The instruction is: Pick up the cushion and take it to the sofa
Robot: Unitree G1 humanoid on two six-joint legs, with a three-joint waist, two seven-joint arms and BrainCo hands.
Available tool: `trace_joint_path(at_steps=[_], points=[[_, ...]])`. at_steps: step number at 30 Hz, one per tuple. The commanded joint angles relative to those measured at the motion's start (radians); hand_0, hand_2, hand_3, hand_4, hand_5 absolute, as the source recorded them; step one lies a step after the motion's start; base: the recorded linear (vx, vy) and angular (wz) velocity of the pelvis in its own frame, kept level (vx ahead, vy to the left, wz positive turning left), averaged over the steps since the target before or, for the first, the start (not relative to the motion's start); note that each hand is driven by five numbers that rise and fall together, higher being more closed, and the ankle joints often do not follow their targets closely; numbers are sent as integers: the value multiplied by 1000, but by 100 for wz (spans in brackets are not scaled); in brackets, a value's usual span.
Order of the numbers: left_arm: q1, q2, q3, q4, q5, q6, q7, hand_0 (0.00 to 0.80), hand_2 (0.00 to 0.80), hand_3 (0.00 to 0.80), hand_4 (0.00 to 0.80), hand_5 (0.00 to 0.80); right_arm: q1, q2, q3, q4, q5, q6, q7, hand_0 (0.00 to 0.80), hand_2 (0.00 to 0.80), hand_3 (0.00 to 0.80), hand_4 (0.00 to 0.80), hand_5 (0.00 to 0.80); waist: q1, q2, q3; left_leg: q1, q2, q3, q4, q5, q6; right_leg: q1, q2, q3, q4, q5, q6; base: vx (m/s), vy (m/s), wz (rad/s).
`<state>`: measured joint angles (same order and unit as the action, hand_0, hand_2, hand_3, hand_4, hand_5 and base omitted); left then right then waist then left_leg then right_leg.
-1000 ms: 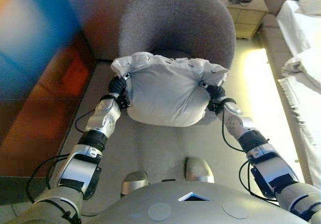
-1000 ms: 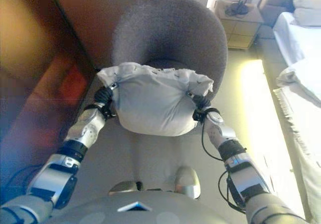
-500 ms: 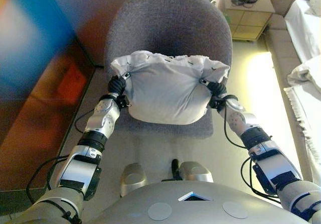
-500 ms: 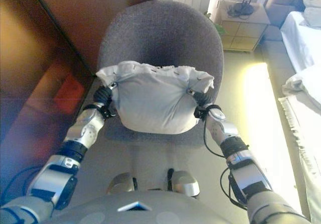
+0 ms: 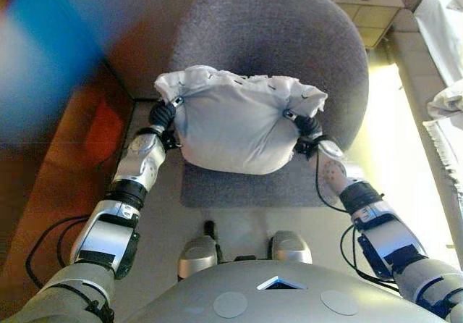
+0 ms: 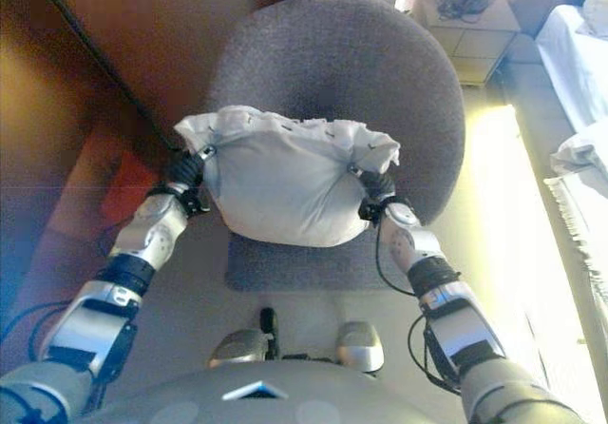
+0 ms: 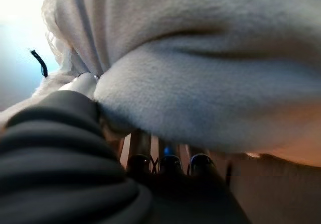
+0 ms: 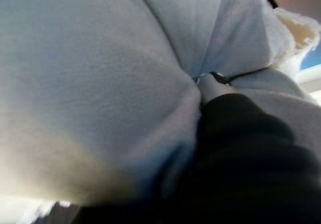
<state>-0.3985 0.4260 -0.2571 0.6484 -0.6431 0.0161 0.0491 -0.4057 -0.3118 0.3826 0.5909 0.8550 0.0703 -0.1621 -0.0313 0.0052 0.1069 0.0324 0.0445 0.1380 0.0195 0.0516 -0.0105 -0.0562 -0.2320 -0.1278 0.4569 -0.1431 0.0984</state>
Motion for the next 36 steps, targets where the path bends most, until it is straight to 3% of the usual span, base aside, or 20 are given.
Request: trace_joint_path(at_steps=[1, 5, 7, 10, 13, 22, 29, 36], points=[[-120, -16, -23, -45, -27, -61, -44, 800, 800, 800, 800, 800, -136, 62, -11, -29, 78, -89, 5, 800, 800, 800, 800, 800, 23, -17, -74, -34, 27, 19, 119, -80, -57, 16, -21, -4, -146, 196, 58, 176, -185, 1], [-146, -12, -39, -53, 18, -35, -42, 800, 800, 800, 800, 800, -185, 47, -17, -2, 98, -58, -17, 800, 800, 800, 800, 800, 9, -37, -54, -41, 68, 20, 165, -111, -97, -6, -32, 25, -300, 220, 87, 100, -211, 6], [-154, -8, -30, -62, 4, -27, -29, 800, 800, 800, 800, 800, -232, 36, -26, 17, 111, -39, -14, 800, 800, 800, 800, 800, 14, -49, -36, -77, 106, 27, 247, -141, -108, -22, -44, 16, -289, 206, 99, 9, -199, 45], [-189, -6, -24, -43, -37, -17, -17, 800, 800, 800, 800, 800, -293, 28, -27, 43, 115, -23, -34, 800, 800, 800, 800, 800, 8, -53, -11, -138, 161, 15, 374, -174, -127, -47, -27, 41, -228, 158, 93, 44, -117, 15], [-196, -16, -24, -26, -61, -11, -12, 800, 800, 800, 800, 800, -295, 15, -30, 56, 109, -7, -43, 800, 800, 800, 800, 800, 9, -46, -10, -155, 186, 2, 407, -180, -135, -51, -22, 41, -194, 134, 85, 122, -39, -1], [-209, -60, -45, -53, -54, 1, 89, 800, 800, 800, 800, 800, -351, -29, -25, 134, 15, 54, -19, 800, 800, 800, 800, 800, 32, -39, 15, -204, 208, -36, 416, -165, -166, -81, -16, 30, -171, 119, 85, 39, -2, 3], [-383, -35, -84, 43, -91, -35, 130, 800, 800, 800, 800, 800, -554, -68, -30, 326, 75, 44, 10, 800, 800, 800, 800, 800, 50, -59, 131, -373, 223, -75, 492, -162, -183, -223, -20, 21, -94, 124, 86, -251, -61, 10], [-434, -41, -103, 48, -135, -22, 131, 800, 800, 800, 800, 800, -653, -96, -86, 413, 204, 31, -34, 800, 800, 800, 800, 800, 66, -67, 194, -454, 227, -101, 483, -125, -197, -281, -32, 5, -89, 142, 98, -74, -25, 16]])
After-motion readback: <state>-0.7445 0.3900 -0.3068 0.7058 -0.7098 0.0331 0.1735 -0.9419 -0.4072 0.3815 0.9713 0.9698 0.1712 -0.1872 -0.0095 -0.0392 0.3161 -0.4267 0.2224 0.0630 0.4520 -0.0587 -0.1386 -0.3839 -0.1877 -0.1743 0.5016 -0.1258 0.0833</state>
